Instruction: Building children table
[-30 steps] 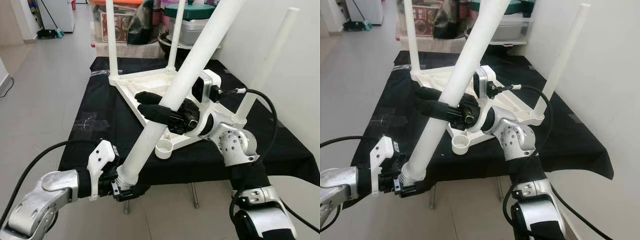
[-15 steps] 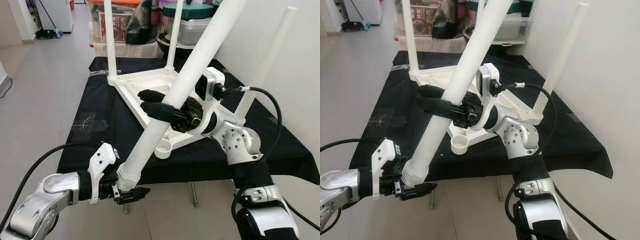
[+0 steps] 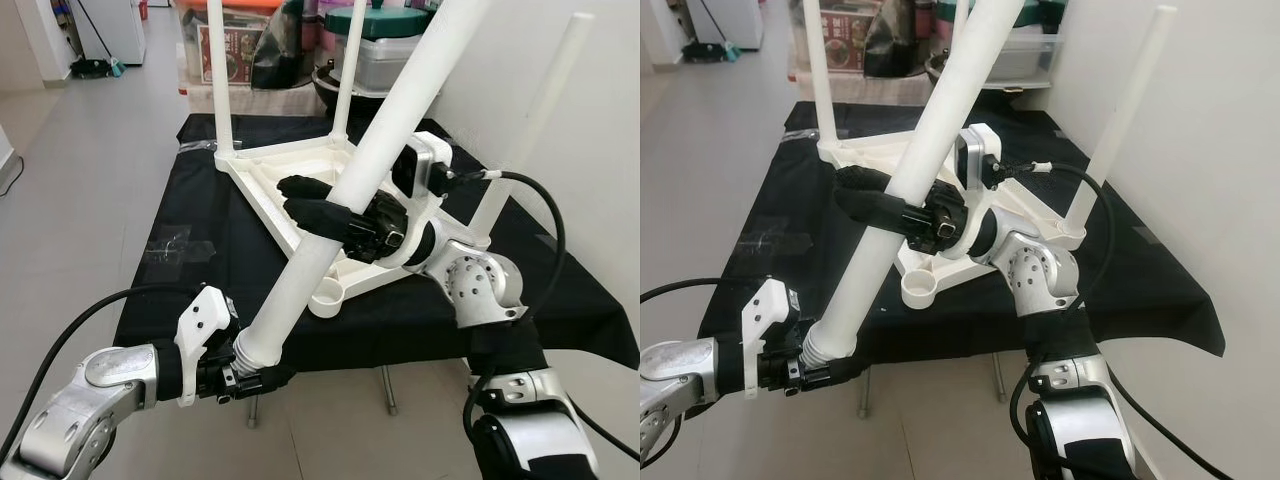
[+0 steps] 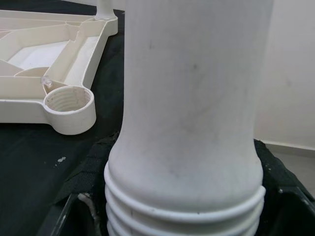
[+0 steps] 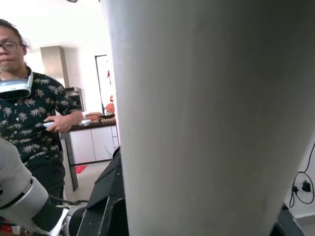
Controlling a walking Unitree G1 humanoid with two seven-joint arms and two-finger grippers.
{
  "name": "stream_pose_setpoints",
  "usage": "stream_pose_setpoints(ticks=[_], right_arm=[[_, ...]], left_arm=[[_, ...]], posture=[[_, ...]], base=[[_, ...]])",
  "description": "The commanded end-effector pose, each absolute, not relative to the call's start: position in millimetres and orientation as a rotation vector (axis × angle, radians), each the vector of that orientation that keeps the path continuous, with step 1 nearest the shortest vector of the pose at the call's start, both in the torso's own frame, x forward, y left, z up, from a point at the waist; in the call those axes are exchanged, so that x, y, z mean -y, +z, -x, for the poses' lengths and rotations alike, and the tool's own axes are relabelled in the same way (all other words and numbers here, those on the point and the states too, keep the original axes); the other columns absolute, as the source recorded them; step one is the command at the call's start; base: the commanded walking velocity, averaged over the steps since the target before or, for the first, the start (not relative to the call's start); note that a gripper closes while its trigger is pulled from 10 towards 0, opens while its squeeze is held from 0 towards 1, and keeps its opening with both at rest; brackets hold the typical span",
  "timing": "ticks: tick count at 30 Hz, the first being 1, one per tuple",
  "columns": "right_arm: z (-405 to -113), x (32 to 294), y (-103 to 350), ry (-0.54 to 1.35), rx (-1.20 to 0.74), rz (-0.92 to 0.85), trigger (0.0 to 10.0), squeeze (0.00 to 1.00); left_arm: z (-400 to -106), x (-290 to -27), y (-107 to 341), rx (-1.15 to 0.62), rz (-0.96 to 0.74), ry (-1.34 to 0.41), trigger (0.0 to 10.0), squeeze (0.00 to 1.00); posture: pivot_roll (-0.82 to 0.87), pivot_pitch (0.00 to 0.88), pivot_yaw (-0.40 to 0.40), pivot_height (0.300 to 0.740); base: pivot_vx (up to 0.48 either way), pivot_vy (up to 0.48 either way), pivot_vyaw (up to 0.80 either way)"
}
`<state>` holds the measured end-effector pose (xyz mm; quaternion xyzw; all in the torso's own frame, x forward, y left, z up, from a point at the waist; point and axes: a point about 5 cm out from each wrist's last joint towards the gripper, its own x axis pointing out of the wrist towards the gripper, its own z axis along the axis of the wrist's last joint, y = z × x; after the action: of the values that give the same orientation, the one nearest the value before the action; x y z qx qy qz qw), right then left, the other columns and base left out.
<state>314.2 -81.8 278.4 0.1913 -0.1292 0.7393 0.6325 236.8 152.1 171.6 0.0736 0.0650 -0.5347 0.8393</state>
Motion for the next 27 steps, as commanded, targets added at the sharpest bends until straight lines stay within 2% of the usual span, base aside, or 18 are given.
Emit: stream_pose_setpoints(ticks=[1,4,5,8,9,10,16,17,18,27], right_arm=[[-311,80,284,1.705,0.334,-0.433,0.0,0.00],[-315,76,281,1.632,0.313,-0.435,0.0,0.00],[-318,74,280,1.591,0.295,-0.432,10.0,0.00],[-322,72,278,1.530,0.255,-0.449,10.0,0.00],[-323,71,277,1.512,0.246,-0.463,10.0,0.27],[-324,71,277,1.501,0.242,-0.474,10.0,1.00],[-331,71,270,1.346,0.193,-0.477,10.0,1.00],[-332,70,268,1.324,0.176,-0.484,10.0,0.91],[-330,70,265,1.315,0.157,-0.504,10.0,0.00],[-302,50,255,1.338,0.110,-0.594,10.0,0.00]], left_arm=[[-237,-147,175,-0.104,-0.132,-1.160,0.0,0.00],[-236,-145,176,-0.099,-0.134,-1.165,0.0,0.00],[-236,-145,175,-0.099,-0.141,-1.159,10.0,0.00],[-237,-146,176,-0.095,-0.150,-1.146,10.0,0.00],[-238,-147,176,-0.093,-0.152,-1.140,10.0,0.00],[-238,-147,176,-0.092,-0.153,-1.137,10.0,0.00],[-241,-151,177,-0.080,-0.168,-1.110,10.0,0.00],[-242,-152,178,-0.077,-0.171,-1.103,10.0,0.00],[-242,-153,178,-0.077,-0.173,-1.098,10.0,0.00],[-242,-158,172,-0.103,-0.189,-1.084,10.0,0.00]], posture=[[0.13,0.000,-0.067,0.740],[0.13,0.000,-0.069,0.740],[0.13,0.000,-0.068,0.740],[0.13,0.000,-0.070,0.740],[0.13,0.000,-0.070,0.740],[0.13,0.000,-0.070,0.740],[0.12,0.000,-0.074,0.740],[0.12,0.000,-0.074,0.740],[0.12,0.000,-0.073,0.740],[0.12,0.000,-0.070,0.740]], base=[[0.000,0.000,0.00],[0.000,0.000,0.00],[0.000,0.000,0.00],[0.000,0.000,0.00],[0.000,0.000,0.00],[0.000,0.000,0.00],[0.000,0.000,0.00],[0.000,0.000,0.00],[0.000,0.000,0.00],[0.000,0.000,0.00]])
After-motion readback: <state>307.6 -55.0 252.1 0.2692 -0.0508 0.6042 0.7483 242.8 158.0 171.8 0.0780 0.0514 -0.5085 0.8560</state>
